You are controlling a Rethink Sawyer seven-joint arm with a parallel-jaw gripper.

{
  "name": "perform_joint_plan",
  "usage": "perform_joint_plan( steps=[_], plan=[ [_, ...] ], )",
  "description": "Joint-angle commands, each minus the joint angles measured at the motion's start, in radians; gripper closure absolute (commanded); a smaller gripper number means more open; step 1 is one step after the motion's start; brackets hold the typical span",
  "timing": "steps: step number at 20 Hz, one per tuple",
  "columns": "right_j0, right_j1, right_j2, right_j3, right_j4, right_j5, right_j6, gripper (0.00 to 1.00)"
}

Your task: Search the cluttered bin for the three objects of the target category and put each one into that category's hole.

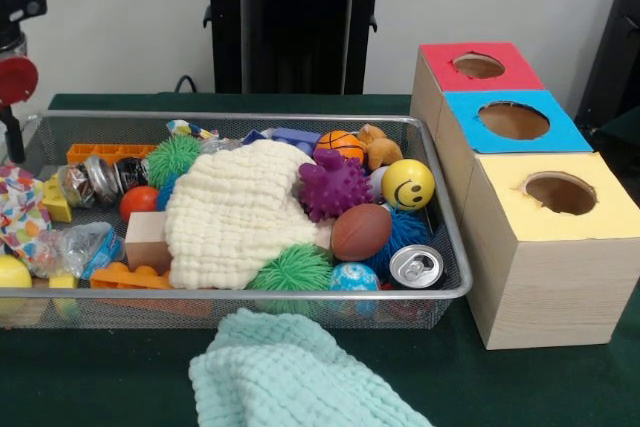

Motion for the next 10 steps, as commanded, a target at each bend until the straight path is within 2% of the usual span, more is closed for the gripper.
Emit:
perform_joint_plan(
  steps=[1,5,10],
  plan=[
    [0.068,0.077,0.132,0.034,-0.055,-0.064,-0.058,0.0],
    [0.081,0.103,0.127,0.027,-0.056,-0.105,-0.037,0.0],
    [0.069,0.148,0.146,-0.006,-0.056,-0.125,-0.06,0.0]
  ],
)
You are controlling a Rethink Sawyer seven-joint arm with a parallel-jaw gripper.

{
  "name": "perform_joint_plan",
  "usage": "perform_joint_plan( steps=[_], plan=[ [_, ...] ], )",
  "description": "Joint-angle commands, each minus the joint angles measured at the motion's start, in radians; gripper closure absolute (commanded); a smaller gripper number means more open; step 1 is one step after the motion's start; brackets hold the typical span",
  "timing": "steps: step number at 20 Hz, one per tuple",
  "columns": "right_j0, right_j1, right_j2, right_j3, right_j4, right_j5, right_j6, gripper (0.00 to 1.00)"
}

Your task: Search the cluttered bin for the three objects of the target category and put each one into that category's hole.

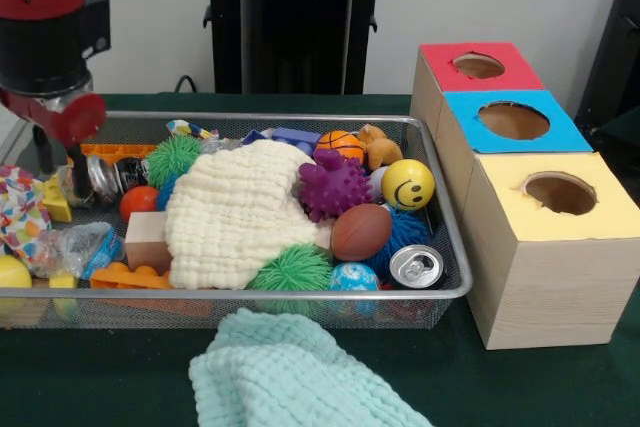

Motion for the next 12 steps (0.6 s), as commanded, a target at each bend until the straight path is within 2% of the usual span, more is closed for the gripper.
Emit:
perform_joint_plan(
  steps=[1,7,12],
  plan=[
    [-0.009,0.114,0.127,-0.017,-0.049,-0.084,-0.068,0.0],
    [-0.045,0.19,0.173,-0.106,-0.058,-0.063,-0.136,0.0],
    [-0.052,0.215,0.181,-0.17,-0.063,-0.008,-0.156,0.0]
  ],
)
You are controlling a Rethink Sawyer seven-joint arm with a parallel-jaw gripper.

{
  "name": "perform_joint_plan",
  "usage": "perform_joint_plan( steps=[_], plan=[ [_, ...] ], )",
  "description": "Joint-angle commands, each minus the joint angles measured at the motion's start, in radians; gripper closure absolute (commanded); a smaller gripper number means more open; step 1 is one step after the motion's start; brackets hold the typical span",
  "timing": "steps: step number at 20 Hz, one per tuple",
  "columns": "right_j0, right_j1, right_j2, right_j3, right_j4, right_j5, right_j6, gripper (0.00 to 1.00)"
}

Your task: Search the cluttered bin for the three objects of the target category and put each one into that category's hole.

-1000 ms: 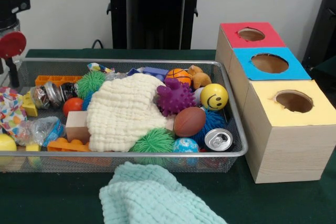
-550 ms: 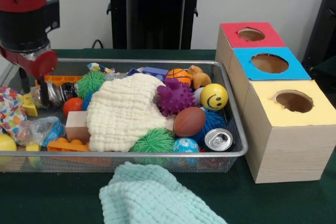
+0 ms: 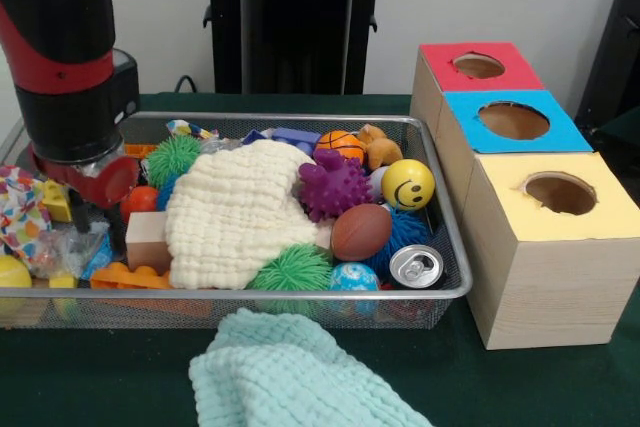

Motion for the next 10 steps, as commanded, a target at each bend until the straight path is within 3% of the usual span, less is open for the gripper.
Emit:
perform_joint_plan(
  steps=[1,4,10],
  plan=[
    [-0.03,0.098,0.105,-0.115,-0.066,0.037,-0.153,0.0],
    [-0.022,0.094,0.089,-0.128,-0.063,0.061,-0.126,0.0],
    [0.031,0.008,-0.009,-0.067,-0.04,0.111,0.036,0.0]
  ],
)
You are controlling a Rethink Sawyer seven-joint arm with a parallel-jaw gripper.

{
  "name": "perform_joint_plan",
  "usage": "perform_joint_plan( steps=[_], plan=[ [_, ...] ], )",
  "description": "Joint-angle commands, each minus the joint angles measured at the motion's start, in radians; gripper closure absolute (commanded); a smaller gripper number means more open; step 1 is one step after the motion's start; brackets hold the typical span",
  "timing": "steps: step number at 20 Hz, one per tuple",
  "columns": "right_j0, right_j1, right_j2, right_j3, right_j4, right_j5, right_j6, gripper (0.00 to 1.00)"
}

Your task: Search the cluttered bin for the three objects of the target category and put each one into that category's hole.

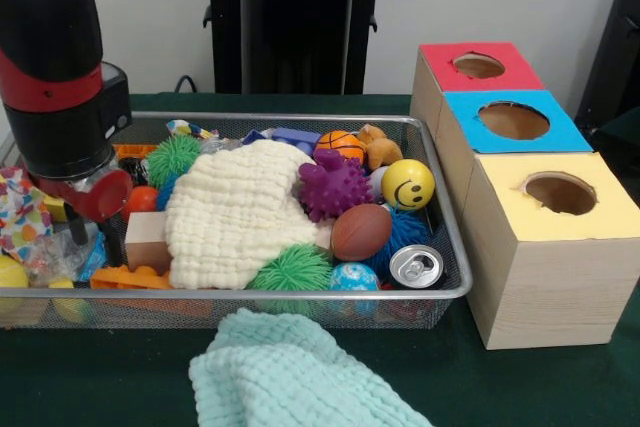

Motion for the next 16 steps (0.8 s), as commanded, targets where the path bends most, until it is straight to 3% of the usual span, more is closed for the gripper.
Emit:
perform_joint_plan(
  steps=[1,7,16],
  plan=[
    [0.045,-0.034,-0.036,-0.002,-0.036,0.064,0.046,0.0],
    [0.061,-0.066,-0.066,0.03,-0.017,0.081,0.075,0.0],
    [0.065,-0.056,-0.077,0.037,-0.004,0.054,0.079,0.0]
  ],
)
